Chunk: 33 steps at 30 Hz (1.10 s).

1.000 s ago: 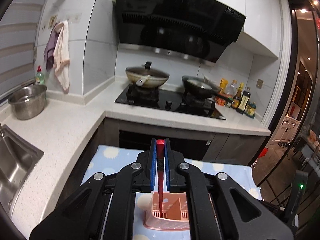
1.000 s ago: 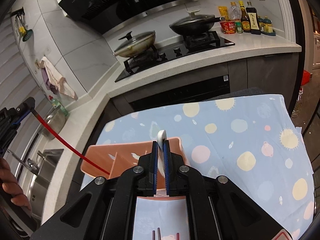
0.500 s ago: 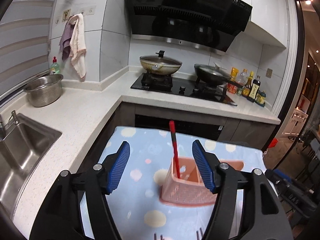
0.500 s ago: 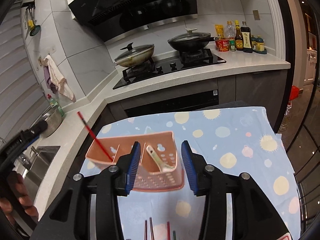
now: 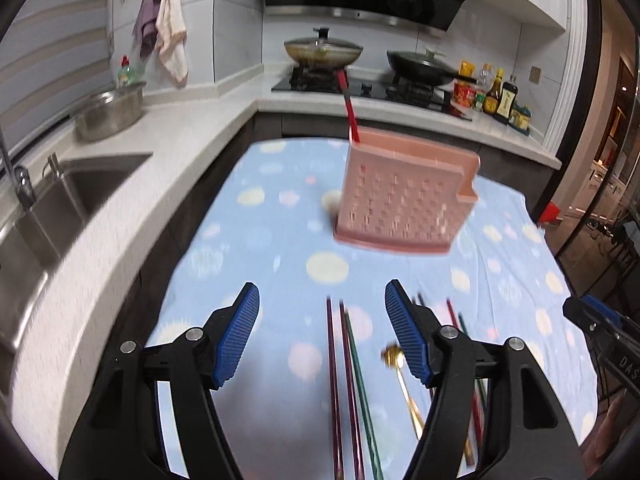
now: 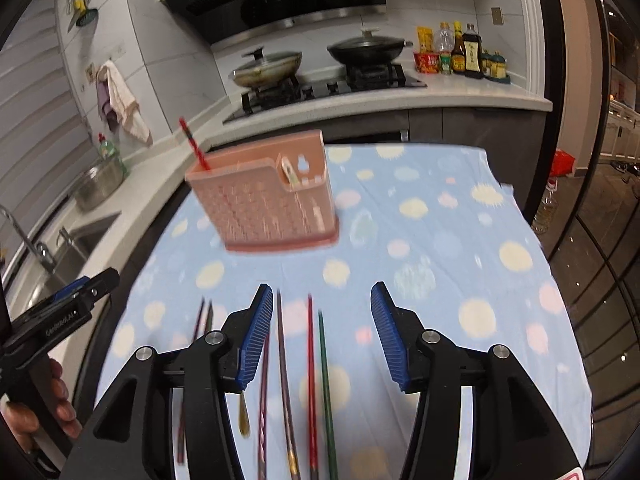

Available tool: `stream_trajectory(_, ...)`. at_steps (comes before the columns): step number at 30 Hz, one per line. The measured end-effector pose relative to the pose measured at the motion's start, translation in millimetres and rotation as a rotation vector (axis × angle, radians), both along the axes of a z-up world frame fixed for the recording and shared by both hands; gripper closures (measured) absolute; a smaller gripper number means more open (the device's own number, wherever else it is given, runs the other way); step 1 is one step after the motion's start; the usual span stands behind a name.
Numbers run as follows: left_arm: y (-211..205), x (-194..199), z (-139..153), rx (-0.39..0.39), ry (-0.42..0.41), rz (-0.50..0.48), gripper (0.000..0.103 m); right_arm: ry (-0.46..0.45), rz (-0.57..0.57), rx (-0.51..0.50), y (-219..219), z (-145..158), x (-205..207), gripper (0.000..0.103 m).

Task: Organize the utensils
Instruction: 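Move both open tools back over the remaining utensils, then grasp the green chopstick with the right tool while the left tool grasps a dark red chopstick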

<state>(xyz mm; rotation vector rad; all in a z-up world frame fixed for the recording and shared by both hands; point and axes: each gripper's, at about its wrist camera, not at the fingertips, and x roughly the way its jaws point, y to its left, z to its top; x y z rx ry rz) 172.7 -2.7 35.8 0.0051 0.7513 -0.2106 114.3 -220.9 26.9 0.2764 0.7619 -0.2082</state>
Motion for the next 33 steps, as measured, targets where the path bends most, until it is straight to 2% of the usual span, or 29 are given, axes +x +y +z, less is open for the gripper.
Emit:
stream_trajectory(6, 4.7, -40.3, -44.7, 0.004, 0.113, -0.003, 0.041, 0.126, 0.012, -0.002, 11.4, -44.3, -45.0, 0.053)
stream_trajectory(12, 10.2, -71.1, -71.1, 0.04, 0.17, -0.005, 0.041, 0.201, 0.025, 0.008, 18.5, -75.8, -76.2, 0.053)
stream_trajectory(16, 15.2, -84.8, -83.3, 0.033, 0.211, 0.006, 0.041, 0.233, 0.032, 0.02, 19.8, -89.2, -85.9, 0.053)
stream_trajectory(21, 16.4, -97.8, -92.1, 0.055, 0.221, 0.008, 0.041, 0.253, 0.055, 0.023, 26.7, -95.5, -89.3, 0.055)
stream_trajectory(33, 17.2, -106.9, -102.2, 0.081, 0.235, 0.002, 0.041, 0.288, 0.095, 0.031, 34.4, -106.3, -87.1, 0.08)
